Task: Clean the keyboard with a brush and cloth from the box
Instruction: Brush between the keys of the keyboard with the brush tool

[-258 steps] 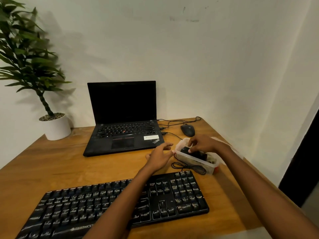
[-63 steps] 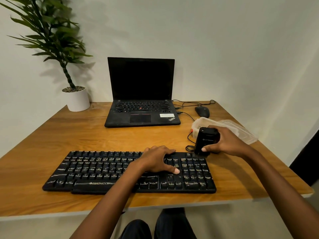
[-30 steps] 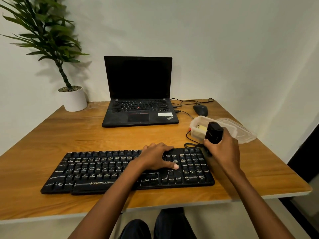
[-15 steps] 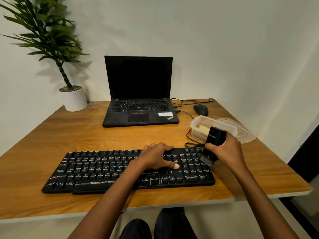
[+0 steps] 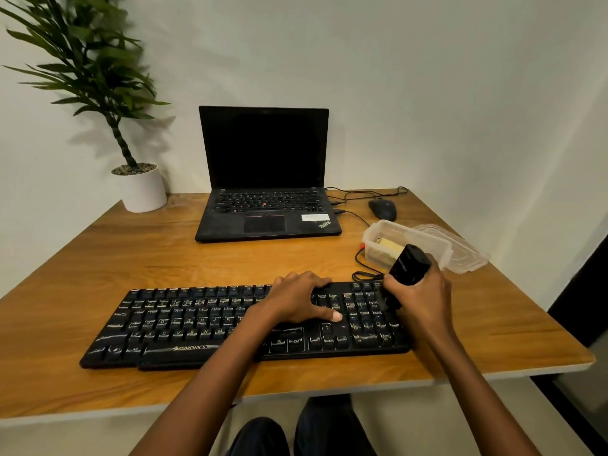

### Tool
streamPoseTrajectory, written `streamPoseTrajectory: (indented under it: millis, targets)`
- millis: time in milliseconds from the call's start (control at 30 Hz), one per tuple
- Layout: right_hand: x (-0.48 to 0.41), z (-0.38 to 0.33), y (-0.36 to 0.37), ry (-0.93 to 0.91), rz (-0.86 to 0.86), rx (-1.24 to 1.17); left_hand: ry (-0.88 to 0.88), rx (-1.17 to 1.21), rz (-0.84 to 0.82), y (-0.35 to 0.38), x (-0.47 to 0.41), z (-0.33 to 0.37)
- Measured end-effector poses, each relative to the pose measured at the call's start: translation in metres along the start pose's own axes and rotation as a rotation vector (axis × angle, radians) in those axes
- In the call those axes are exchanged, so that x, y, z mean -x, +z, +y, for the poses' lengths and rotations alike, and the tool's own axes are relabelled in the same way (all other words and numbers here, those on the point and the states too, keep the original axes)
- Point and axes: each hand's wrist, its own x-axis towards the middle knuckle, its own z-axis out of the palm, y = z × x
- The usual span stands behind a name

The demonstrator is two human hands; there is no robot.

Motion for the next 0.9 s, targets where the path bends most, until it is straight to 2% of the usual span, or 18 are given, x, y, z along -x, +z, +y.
streamPoseTrajectory:
  millis: [67,133,200,267,367,433,533,633,733,800,900]
  targets:
    - [-0.009,-0.002,-0.005,0.025,-0.058,0.116,0.002,0.006,0.002,0.000,0.000,0.000]
    - [-0.015,-0.008,-0.008,-0.015,-0.014,0.178,0.006,0.009,0.001,0.000,0.000,0.000]
    - [-0.011,-0.008,-0.004,-0.057,0.008,0.094,0.006,0.008,0.004,0.000,0.000,0.000]
    - [-0.004,-0.005,0.000,-0.021,-0.009,0.025,0.002,0.008,0.000,0.000,0.000,0.000]
    - [-0.002,-0.004,0.000,-0.076,0.036,0.124,0.005,0.004,0.000,0.000,0.000,0.000]
    - [0.000,-0.003,0.002,-0.124,0.069,0.108,0.005,0.007,0.000,0.001,0.000,0.000]
    - [0.003,-0.004,0.000,-0.039,0.023,0.025,0.003,0.014,0.006,0.001,0.000,-0.001]
    - [0.002,-0.002,-0.005,-0.073,0.077,0.080,0.006,0.017,0.001,0.001,0.000,-0.002]
    - [0.007,-0.002,-0.006,-0.044,0.047,-0.012,0.005,0.012,0.000,0.001,0.000,-0.002]
    - [0.006,0.001,-0.010,-0.016,0.023,0.035,0.004,0.016,-0.001,0.000,-0.001,-0.002]
    - [0.009,0.005,-0.016,-0.036,0.086,0.060,0.005,0.013,-0.007,-0.001,0.000,-0.001]
